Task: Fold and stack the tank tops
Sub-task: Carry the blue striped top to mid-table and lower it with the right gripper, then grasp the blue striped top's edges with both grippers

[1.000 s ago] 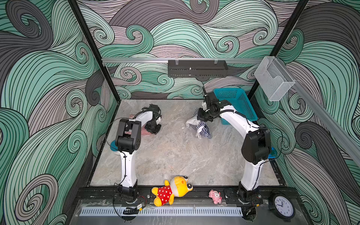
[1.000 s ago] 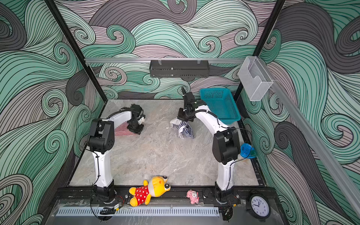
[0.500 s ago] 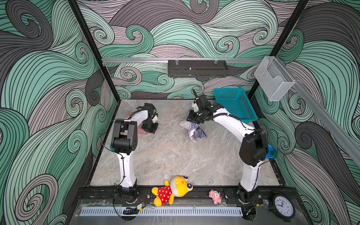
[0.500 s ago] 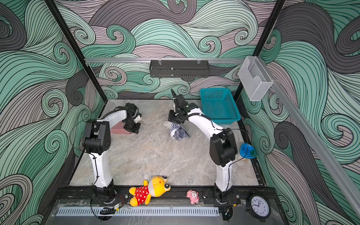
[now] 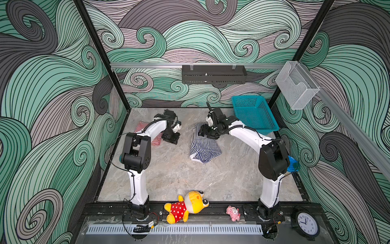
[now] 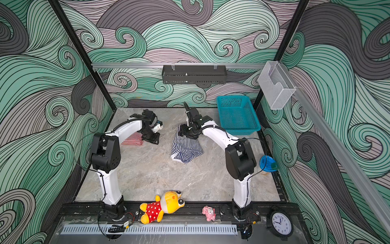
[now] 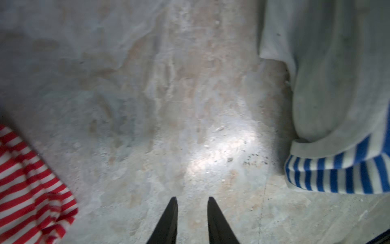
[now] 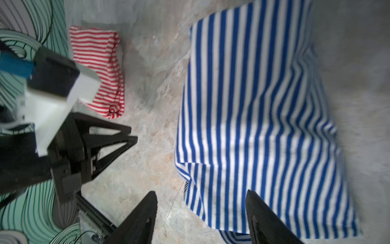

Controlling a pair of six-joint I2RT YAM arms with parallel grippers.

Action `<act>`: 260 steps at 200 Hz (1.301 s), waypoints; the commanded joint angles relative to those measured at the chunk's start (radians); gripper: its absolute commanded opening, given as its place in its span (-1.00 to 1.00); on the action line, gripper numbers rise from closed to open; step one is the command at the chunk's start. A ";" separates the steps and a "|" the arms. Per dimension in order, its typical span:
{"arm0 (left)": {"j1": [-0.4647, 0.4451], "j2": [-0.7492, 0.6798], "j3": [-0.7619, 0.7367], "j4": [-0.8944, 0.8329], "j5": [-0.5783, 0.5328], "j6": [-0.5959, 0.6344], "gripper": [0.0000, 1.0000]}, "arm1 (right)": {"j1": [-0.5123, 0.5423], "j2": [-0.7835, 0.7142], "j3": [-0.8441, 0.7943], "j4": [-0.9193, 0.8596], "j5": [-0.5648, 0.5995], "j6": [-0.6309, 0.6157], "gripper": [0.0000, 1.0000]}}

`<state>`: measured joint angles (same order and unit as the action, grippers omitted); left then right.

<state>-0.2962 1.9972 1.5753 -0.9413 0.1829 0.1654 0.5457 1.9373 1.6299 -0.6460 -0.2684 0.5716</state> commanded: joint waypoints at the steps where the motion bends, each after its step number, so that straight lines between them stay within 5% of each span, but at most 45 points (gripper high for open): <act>1: -0.054 0.045 0.028 -0.033 0.053 0.019 -0.42 | 0.017 0.028 0.021 -0.079 0.076 -0.030 0.34; 84: -0.179 0.072 0.050 -0.018 0.286 -0.007 -0.34 | -0.069 0.072 -0.090 -0.118 0.171 -0.033 0.40; 128: -0.203 0.117 0.082 -0.009 0.228 -0.026 -0.32 | -0.093 0.057 -0.210 -0.053 0.139 -0.023 0.35; 152: -0.208 0.144 0.113 -0.018 0.243 -0.028 -0.56 | -0.095 0.055 -0.249 -0.005 0.092 -0.010 -0.03; 166: -0.207 0.135 0.117 -0.013 0.249 -0.024 -0.99 | -0.095 0.040 -0.258 0.015 0.070 -0.006 -0.57; 179: -0.203 0.110 0.120 -0.007 0.235 -0.017 -1.00 | -0.095 0.018 -0.256 0.013 0.069 -0.005 -0.99; 260: -0.117 -0.132 0.243 0.023 -0.080 0.044 -1.00 | -0.102 -0.297 -0.066 -0.172 0.179 -0.071 -1.00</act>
<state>-0.4393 1.9648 1.7535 -0.9340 0.2474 0.1722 0.4484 1.7168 1.4979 -0.7391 -0.1276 0.5308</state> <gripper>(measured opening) 0.047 0.059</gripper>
